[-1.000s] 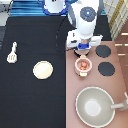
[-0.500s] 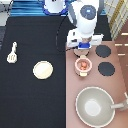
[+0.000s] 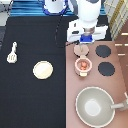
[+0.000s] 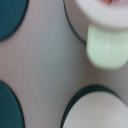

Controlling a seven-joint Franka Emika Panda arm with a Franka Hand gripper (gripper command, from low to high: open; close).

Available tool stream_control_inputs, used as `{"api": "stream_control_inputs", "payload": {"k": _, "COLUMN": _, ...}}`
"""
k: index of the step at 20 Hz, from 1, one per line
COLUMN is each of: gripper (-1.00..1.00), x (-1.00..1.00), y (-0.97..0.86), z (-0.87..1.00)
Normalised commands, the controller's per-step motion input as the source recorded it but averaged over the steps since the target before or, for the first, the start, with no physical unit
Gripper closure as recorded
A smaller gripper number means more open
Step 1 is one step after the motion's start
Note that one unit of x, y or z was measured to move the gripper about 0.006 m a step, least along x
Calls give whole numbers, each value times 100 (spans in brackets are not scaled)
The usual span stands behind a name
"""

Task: Take the lid off the pot, put the pot on the plate, and use the tool to push the pot to the front of the table.

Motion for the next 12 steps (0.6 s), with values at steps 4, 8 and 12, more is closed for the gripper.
{"api": "stream_control_inputs", "payload": {"k": 4, "gripper": -100, "x": 84, "y": -19, "z": 66}}
{"api": "stream_control_inputs", "payload": {"k": 8, "gripper": -100, "x": 87, "y": -24, "z": 58}}
{"api": "stream_control_inputs", "payload": {"k": 12, "gripper": -100, "x": 86, "y": -33, "z": 36}}
